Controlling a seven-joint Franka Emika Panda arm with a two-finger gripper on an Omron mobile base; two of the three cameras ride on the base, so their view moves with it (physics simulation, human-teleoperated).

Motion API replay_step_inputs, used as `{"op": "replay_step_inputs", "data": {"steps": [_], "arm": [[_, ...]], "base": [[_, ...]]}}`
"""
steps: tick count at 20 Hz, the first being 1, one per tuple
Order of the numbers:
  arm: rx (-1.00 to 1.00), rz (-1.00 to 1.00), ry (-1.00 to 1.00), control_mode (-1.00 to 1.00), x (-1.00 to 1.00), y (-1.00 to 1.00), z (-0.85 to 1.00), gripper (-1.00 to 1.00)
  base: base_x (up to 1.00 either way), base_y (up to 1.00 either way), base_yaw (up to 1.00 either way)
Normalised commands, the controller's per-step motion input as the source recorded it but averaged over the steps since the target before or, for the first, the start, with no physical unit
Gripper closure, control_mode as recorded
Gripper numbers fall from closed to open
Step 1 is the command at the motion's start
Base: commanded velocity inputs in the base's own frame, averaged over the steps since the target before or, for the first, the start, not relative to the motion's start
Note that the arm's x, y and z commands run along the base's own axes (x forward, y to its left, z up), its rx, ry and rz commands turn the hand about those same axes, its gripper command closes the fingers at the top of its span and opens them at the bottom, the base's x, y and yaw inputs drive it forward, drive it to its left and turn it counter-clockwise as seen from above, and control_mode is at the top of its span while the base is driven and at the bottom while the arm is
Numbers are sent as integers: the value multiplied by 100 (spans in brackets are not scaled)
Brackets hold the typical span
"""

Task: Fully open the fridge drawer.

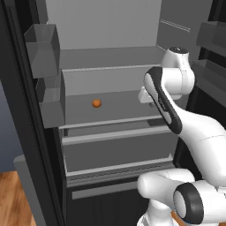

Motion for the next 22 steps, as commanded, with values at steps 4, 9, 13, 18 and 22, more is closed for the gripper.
{"op": "replay_step_inputs", "data": {"steps": [4, 9, 13, 18, 22], "arm": [[0, 0, -15, -100, -21, 0, 0, -100], [0, 0, -7, -100, -19, 0, 0, -100], [0, 0, 0, -100, -11, 0, 0, -100], [0, 0, 0, -100, -42, 0, 0, -100], [0, 0, 0, -100, -42, 0, 0, -100]], "base": [[0, 0, 0], [0, 0, 0], [0, 0, 0], [0, 0, 0], [0, 0, 0]]}}
